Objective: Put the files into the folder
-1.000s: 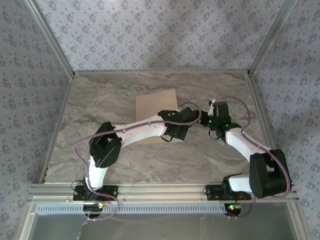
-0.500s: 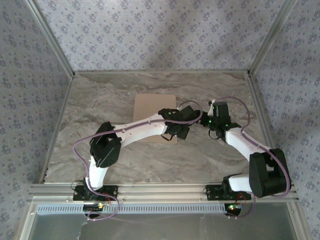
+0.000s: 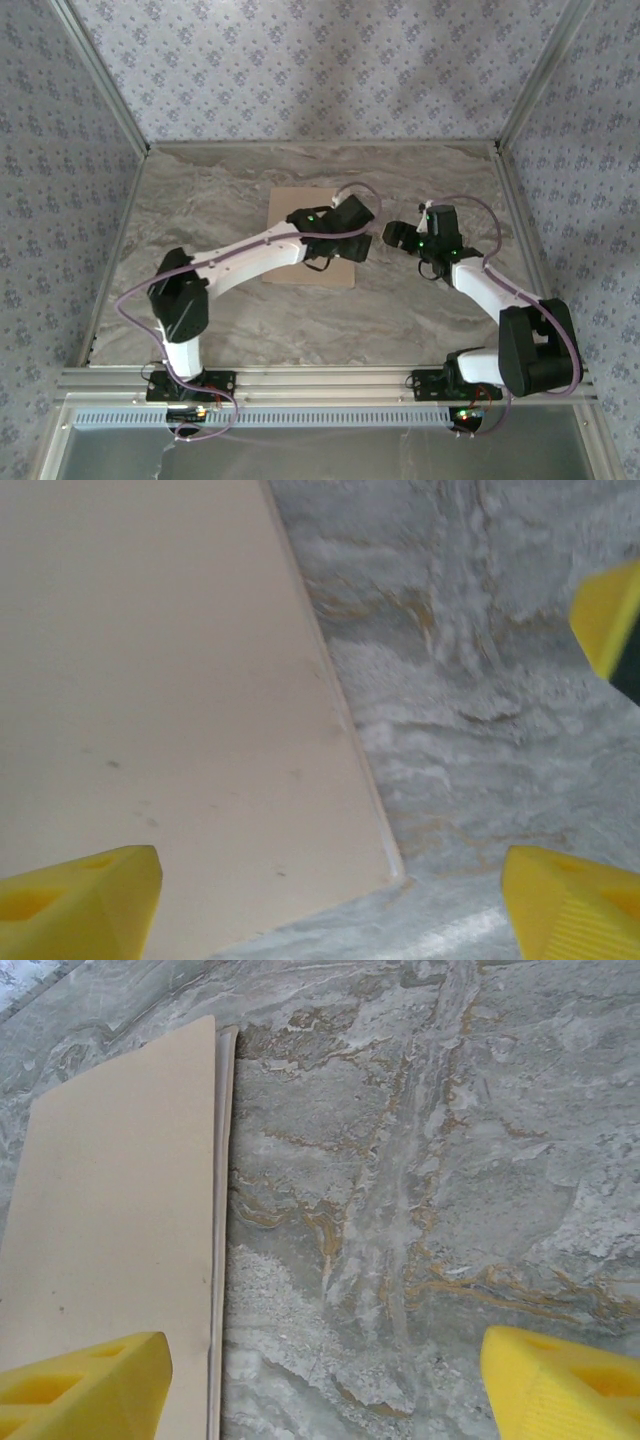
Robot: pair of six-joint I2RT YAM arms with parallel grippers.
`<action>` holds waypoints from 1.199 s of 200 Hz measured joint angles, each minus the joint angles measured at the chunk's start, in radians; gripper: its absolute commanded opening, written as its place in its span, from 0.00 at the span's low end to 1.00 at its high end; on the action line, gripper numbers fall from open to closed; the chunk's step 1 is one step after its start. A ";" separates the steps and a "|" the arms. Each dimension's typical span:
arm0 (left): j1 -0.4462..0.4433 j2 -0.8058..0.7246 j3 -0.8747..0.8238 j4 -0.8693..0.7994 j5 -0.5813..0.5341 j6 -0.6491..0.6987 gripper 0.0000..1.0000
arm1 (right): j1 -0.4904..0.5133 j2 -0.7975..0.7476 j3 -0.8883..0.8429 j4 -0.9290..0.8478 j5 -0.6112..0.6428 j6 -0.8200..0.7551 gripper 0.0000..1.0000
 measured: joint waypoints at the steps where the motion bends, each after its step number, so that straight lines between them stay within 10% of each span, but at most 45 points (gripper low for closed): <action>1: 0.001 -0.003 -0.002 0.002 -0.001 0.000 0.95 | 0.000 -0.001 -0.001 0.001 0.001 0.000 0.83; 128: 0.370 -0.485 -0.564 0.298 -0.314 0.090 1.00 | -0.167 -0.310 -0.063 -0.033 0.128 -0.052 1.00; 240: 0.737 -0.676 -1.027 0.700 -0.393 0.227 1.00 | -0.208 -0.180 -0.116 0.108 0.282 -0.286 1.00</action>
